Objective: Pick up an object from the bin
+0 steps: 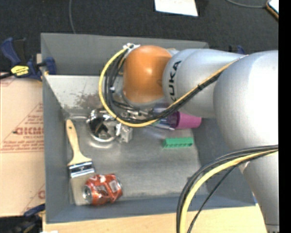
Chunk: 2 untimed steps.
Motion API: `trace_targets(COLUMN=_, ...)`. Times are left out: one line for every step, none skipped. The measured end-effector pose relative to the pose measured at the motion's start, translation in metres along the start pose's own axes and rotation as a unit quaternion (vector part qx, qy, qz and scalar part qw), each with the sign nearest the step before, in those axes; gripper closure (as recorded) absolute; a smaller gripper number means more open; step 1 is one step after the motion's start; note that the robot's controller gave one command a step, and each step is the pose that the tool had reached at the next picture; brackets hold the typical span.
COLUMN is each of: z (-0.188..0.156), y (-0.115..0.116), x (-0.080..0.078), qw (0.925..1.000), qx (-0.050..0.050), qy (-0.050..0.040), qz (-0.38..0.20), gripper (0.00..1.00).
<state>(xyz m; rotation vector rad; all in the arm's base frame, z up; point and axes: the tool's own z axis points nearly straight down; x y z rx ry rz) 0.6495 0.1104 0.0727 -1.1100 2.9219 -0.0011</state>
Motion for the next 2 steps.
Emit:
trace_targets(z=-0.02, y=0.0, x=0.001, qw=1.0, qx=-0.001, qy=0.001, qz=0.001, gripper=1.0)
trace_targets(z=-0.068, y=0.0, x=0.001, qw=1.0, qx=-0.002, qy=0.0026, qz=0.002, gripper=1.0)
